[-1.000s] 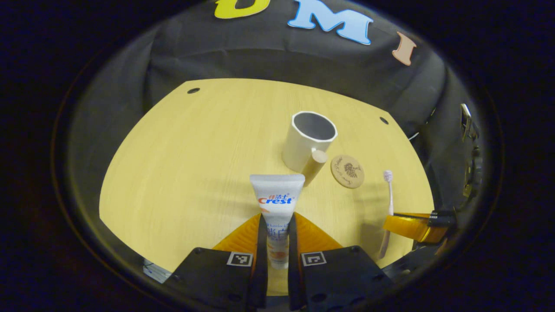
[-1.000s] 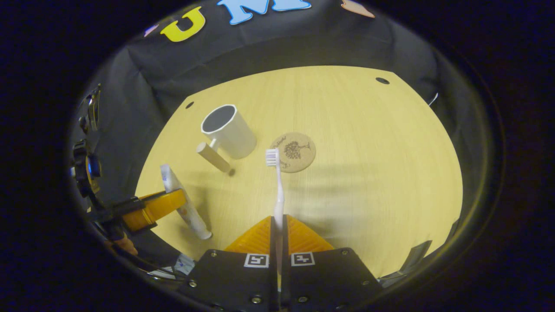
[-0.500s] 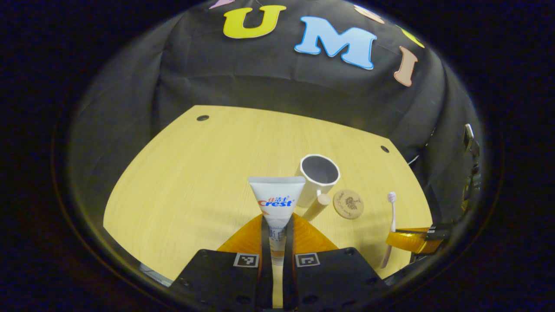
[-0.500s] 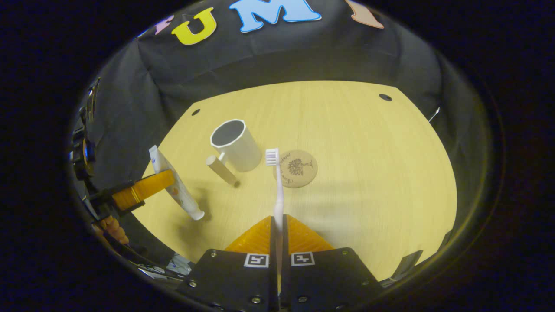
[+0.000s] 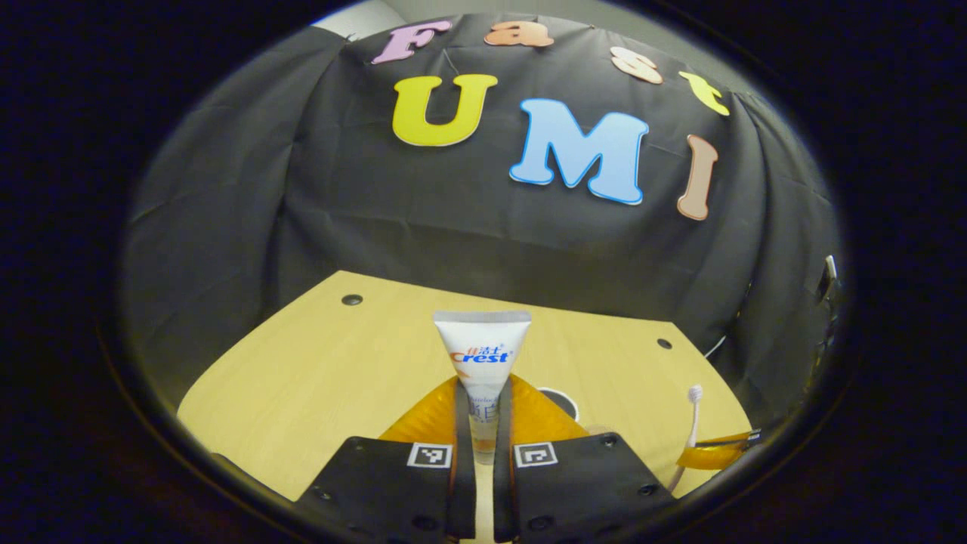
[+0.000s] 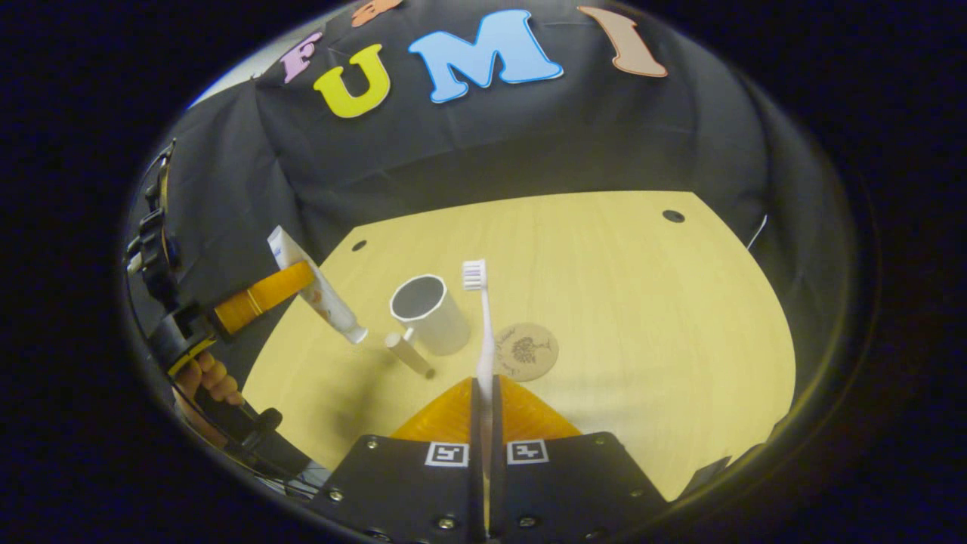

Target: Put the toothbrush and toothpaste on the desktop into the cup, then pick up the cup and place it on the coaster on the desktop.

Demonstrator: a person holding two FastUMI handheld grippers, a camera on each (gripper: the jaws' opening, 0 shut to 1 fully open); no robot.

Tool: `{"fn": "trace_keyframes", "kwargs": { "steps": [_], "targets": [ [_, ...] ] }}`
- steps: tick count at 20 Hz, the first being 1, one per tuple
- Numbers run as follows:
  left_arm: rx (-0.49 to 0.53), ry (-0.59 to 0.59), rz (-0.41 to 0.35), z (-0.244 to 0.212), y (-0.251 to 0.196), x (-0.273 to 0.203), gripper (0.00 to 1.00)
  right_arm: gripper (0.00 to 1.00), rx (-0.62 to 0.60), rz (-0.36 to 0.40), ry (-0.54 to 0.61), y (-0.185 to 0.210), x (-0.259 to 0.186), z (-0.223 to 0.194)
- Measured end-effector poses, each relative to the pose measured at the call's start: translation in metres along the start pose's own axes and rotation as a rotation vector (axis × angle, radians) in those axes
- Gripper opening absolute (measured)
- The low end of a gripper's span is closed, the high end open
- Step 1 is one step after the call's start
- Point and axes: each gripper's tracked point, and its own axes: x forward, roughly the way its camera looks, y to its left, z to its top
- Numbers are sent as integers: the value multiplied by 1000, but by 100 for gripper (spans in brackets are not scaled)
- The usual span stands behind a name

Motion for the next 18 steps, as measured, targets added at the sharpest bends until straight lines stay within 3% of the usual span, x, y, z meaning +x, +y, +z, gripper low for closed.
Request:
{"fn": "trace_keyframes", "kwargs": {
  "steps": [8, 13, 18],
  "targets": [
    [9, -239, -106, 62, -36, 31, 16, 4, -35, -1, -97, 5, -9, 22],
    [-10, -153, -190, 29, -67, 60, 16, 4, -34, -30, -89, 1, -9, 22],
    [39, -69, -201, -8, -74, 81, 14, 4, -40, -47, -81, 0, -8, 21]
  ]
}}
